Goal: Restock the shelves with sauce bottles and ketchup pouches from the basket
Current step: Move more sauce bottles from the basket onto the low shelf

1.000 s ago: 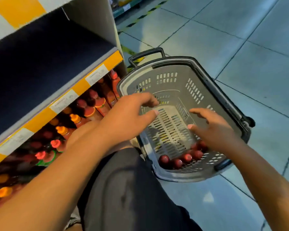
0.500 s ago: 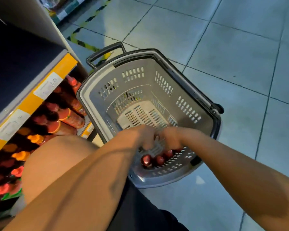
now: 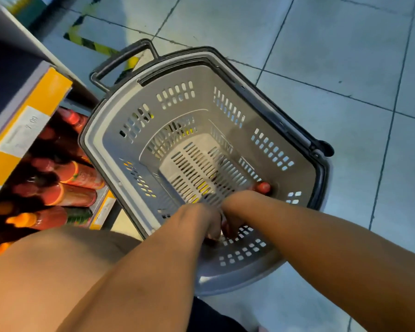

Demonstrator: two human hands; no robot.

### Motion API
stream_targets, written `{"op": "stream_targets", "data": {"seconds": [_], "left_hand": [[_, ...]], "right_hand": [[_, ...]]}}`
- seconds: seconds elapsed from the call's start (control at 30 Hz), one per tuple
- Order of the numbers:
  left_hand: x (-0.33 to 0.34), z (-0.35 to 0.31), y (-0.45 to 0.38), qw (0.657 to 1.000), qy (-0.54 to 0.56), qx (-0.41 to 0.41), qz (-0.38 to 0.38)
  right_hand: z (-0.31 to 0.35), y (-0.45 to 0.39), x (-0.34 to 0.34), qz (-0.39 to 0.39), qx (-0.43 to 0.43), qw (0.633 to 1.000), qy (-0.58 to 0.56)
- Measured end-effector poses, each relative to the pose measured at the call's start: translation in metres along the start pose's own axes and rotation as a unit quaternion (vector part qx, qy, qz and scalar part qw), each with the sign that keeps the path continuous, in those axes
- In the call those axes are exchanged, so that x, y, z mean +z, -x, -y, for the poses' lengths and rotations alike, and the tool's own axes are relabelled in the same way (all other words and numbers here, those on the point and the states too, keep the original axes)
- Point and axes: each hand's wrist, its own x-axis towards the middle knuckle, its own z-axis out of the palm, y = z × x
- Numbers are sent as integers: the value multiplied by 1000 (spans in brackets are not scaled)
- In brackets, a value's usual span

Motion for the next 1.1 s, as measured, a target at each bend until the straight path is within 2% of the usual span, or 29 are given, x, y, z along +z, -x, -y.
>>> {"op": "stream_targets", "data": {"seconds": [0.2,0.33,0.47,0.63,0.7,0.9,1.0,1.1], "left_hand": [[3,-11,-19,999,-2,-14,31],[1,-11,-24,998,-2,-9,59],[0,-6,-19,999,14,-9,48],[-1,2,-6,994,83,-59,-32],[-3,2,2,990,104,-72,-57],[-25,8,52,973,134,-28,-184],[-28,18,87,935,183,-16,-305],[-24,30,125,872,236,-11,-428]], "right_hand": [[-8,-10,4,-46,46,998,-9],[-1,-16,3,-53,121,991,-21],[3,-26,6,-67,113,991,28],[-2,-20,1,-55,85,995,2],[-1,-14,3,-56,86,993,-53],[1,13,1,-208,117,959,-154],[6,29,-2,-299,120,930,-176],[7,54,-12,-375,127,912,-102]]}}
